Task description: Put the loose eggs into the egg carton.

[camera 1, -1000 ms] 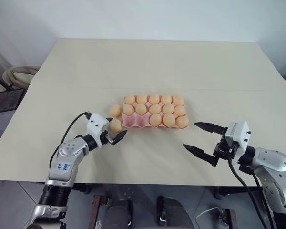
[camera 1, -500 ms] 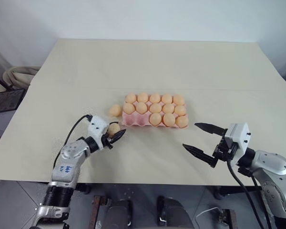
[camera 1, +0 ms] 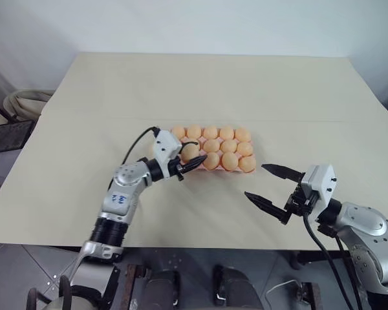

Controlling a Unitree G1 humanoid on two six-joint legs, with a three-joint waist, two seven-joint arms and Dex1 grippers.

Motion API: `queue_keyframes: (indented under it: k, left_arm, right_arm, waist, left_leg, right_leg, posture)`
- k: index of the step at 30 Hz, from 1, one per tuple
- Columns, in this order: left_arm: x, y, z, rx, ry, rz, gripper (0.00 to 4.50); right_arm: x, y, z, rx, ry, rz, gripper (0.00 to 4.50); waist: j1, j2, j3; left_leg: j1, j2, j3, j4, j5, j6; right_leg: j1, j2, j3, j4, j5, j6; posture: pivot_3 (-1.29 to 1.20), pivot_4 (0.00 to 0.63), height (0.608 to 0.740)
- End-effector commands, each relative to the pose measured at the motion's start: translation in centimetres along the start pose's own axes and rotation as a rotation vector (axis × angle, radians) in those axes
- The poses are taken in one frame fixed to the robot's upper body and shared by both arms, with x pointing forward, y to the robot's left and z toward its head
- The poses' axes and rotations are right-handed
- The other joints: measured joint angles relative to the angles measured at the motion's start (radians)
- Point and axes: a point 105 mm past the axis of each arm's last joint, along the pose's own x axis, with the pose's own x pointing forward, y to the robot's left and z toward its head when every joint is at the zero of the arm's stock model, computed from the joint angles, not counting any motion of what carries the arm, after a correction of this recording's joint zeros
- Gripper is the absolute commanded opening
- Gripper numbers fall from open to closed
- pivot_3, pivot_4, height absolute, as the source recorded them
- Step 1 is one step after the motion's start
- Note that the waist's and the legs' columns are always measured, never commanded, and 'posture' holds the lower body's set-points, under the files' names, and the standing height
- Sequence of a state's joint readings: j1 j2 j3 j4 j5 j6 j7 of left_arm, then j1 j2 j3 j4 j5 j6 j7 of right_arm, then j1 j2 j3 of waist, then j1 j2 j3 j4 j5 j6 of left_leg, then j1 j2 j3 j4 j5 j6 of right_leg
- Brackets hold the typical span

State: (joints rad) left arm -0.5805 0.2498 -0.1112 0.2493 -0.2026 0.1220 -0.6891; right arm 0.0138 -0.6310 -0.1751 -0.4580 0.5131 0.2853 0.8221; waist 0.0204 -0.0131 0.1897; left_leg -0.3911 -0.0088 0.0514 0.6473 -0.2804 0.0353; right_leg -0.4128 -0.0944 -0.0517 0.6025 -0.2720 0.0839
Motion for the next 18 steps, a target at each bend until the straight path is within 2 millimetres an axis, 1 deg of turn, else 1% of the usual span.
queue_keyframes:
  k: [1,2,3,6,7,9,12,15,16,18]
  left_arm:
    - [-0.4,1.0,0.6,0.046,-0.019,0.046,2.76]
    - [-0.7,1.2,0.8,0.040,-0.032,0.053,2.97]
    - [-1.0,1.2,0.9,0.035,-0.038,0.051,3.37]
    - [-2.1,1.1,1.1,0.069,-0.043,0.051,4.33]
    - [-2.5,1.0,1.2,0.084,-0.039,0.051,4.47]
    - [-3.6,0.9,1.7,0.102,-0.055,0.048,4.47]
    - [-6.0,1.3,2.8,0.114,-0.082,0.071,4.47]
    - [-9.3,2.1,3.1,0.139,-0.069,0.116,4.47]
    - [-10.7,2.5,3.2,0.166,-0.061,0.142,4.47]
    - [-13.3,2.7,3.2,0.209,-0.042,0.156,4.47]
  right_arm:
    - [-0.1,0.5,1.5,-0.041,-0.044,-0.006,4.50]
    - [-0.1,0.6,1.5,-0.040,-0.046,-0.009,4.50]
    - [-0.1,0.6,1.5,-0.040,-0.046,-0.011,4.50]
    - [-0.2,0.6,1.5,-0.038,-0.046,-0.017,4.50]
    - [-0.3,0.6,1.5,-0.038,-0.046,-0.019,4.50]
    - [-0.2,0.6,1.4,-0.036,-0.046,-0.019,4.50]
    - [-0.1,0.5,1.2,-0.031,-0.049,-0.008,4.50]
    - [0.1,0.6,1.2,-0.027,-0.053,0.011,4.50]
    - [0.1,0.6,1.2,-0.025,-0.054,0.022,4.50]
    - [0.2,0.7,1.1,-0.023,-0.060,0.042,4.50]
  waist:
    - [0.001,0.000,0.000]
    - [0.002,0.000,0.000]
    - [0.003,0.000,0.000]
    - [0.003,0.000,0.000]
    - [0.003,0.000,0.000]
    - [0.003,0.000,0.000]
    - [0.001,0.000,0.000]
    - [-0.004,0.000,0.000]
    - [-0.006,0.000,0.000]
    - [-0.015,0.000,0.000]
  left_leg:
    - [0.000,0.001,0.001,0.000,0.000,-0.001]
    - [0.000,0.001,0.001,0.000,0.000,-0.001]
    - [0.000,0.001,0.001,0.000,0.000,-0.001]
    - [0.000,0.001,0.001,0.002,0.000,0.000]
    - [0.000,0.001,0.002,0.002,-0.001,0.000]
    - [0.001,0.001,0.002,0.002,-0.001,0.000]
    - [0.001,0.001,0.002,0.002,-0.002,-0.002]
    - [0.001,0.002,0.002,0.001,-0.002,-0.002]
    - [0.002,0.002,0.002,0.000,-0.002,-0.002]
    - [0.002,0.002,0.002,0.000,-0.002,-0.002]
  right_leg:
    - [-0.001,0.001,0.000,0.001,0.000,0.000]
    - [-0.001,0.001,-0.001,0.002,0.000,0.000]
    - [-0.001,0.001,-0.001,0.002,0.000,0.000]
    - [0.000,0.000,0.000,0.001,0.000,0.000]
    - [0.000,0.000,0.000,0.001,0.000,0.000]
    - [0.001,0.000,0.001,0.001,0.000,-0.001]
    - [0.000,-0.001,0.001,0.001,-0.001,-0.001]
    - [0.000,-0.001,0.002,0.001,-0.001,-0.003]
    - [0.000,-0.001,0.002,0.001,-0.001,-0.003]
    - [0.000,-0.001,0.002,0.000,-0.002,-0.004]
  posture:
    - [0.00,0.150,0.740]
    - [0.00,0.150,0.740]
    - [0.00,0.150,0.740]
    - [0.00,0.150,0.740]
    - [0.00,0.150,0.740]
    - [0.00,0.150,0.740]
    - [0.00,0.150,0.740]
    - [0.00,0.150,0.740]
    - [0.00,0.150,0.740]
    - [0.00,0.150,0.740]
